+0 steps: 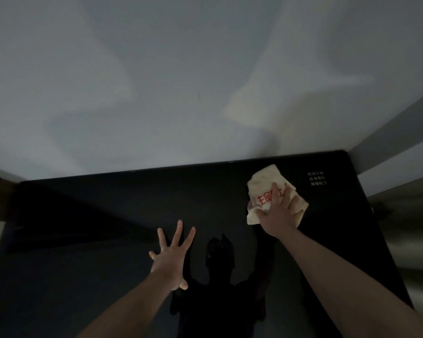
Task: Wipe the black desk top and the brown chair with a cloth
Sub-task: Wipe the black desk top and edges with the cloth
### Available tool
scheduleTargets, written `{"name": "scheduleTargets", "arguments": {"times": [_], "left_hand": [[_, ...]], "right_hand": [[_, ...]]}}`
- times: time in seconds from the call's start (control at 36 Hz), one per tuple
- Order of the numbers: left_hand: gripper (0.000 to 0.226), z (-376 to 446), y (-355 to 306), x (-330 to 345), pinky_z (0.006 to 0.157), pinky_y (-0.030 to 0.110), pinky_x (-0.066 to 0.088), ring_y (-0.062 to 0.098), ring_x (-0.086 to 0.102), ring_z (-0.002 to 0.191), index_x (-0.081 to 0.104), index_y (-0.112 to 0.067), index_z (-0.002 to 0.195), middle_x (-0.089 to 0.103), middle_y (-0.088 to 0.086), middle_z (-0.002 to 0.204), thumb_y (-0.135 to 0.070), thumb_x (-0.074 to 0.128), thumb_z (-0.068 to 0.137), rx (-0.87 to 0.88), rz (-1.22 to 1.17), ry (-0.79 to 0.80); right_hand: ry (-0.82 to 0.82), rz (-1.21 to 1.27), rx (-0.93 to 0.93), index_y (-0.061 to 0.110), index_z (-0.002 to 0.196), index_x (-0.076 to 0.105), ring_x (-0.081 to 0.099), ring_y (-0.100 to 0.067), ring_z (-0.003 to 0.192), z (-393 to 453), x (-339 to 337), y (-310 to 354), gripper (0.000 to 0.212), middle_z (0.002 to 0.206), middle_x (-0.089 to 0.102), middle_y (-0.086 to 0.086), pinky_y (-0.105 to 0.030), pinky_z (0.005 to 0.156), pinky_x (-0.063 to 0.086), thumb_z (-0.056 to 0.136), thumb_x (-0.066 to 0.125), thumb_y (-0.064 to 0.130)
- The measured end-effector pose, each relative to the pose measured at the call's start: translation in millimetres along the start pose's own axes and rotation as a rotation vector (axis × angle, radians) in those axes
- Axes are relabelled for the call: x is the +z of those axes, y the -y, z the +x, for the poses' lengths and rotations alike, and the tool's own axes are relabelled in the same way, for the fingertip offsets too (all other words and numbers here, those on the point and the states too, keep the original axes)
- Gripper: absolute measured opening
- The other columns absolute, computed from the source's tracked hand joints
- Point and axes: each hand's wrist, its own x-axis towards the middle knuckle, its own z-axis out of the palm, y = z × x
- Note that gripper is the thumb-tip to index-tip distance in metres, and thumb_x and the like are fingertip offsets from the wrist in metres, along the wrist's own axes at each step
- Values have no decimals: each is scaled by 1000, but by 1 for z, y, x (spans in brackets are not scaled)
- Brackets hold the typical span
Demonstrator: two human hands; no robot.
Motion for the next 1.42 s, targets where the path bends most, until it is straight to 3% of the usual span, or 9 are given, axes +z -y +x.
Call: {"name": "scheduleTargets", "arguments": {"times": [0.25,0.44,0.53,0.58,0.64,0.81,0.92,1.08,1.42], "left_hand": [[149,1,7,0,111,80,19,50,-34,143,-26,-48,152,-54,-11,148,-26,95,67,25,8,5],[137,-1,27,3,111,80,18,48,-30,146,-11,-37,160,-35,-9,162,-34,92,70,128,-42,-34],[112,-15,61,13,124,60,13,29,-17,155,5,-33,162,-12,-8,170,-39,83,82,229,-246,-129],[101,-25,101,17,127,44,17,21,-11,157,9,-36,161,-11,-11,169,-40,78,87,244,-309,-192],[98,-32,154,18,127,41,17,23,-12,156,9,-36,161,-15,-12,168,-43,74,89,211,-249,-255],[113,-50,320,18,124,55,18,37,-11,155,0,-34,162,-24,-4,167,-51,77,82,-29,-140,-250],[126,-66,383,18,121,63,23,40,-16,154,-13,-35,160,-33,-3,164,-46,83,79,-105,-157,-158],[133,-71,395,19,117,68,24,42,-24,151,-19,-39,158,-37,-2,162,-37,87,77,-100,-159,-134],[135,-54,403,25,114,71,27,40,-27,149,-18,-45,157,-41,-9,159,-34,89,74,-104,-173,-131]], "right_hand": [[25,26,111,38,154,-24,-17,-44,150,-34,16,59,99,162,-29,-8,-64,120,-2,92,47,68],[39,42,67,40,153,-24,-18,-42,151,-69,58,126,91,162,-30,-8,-66,119,-2,95,38,70],[51,67,78,41,154,-24,-21,-43,150,-82,72,158,89,161,-33,-7,-68,118,0,95,35,72],[50,65,104,42,154,-23,-21,-43,150,-91,81,185,88,162,-33,-6,-68,119,-3,95,34,72],[47,72,108,42,154,-23,-22,-44,149,-102,91,217,87,162,-32,-6,-68,119,-4,95,35,72],[91,8,31,40,155,-21,-20,-45,149,-147,130,301,83,163,-28,-13,-67,119,-3,97,31,69],[135,6,-61,40,157,-15,-21,-45,149,-183,156,331,85,164,-25,-9,-66,118,-7,93,25,78],[186,-56,-114,37,155,-22,-25,-40,149,-219,185,321,86,162,-33,-8,-63,120,-8,98,34,66],[123,68,-33,43,152,-25,-27,-49,145,-156,173,383,106,154,-40,-9,-71,115,-8,79,38,88]]}}
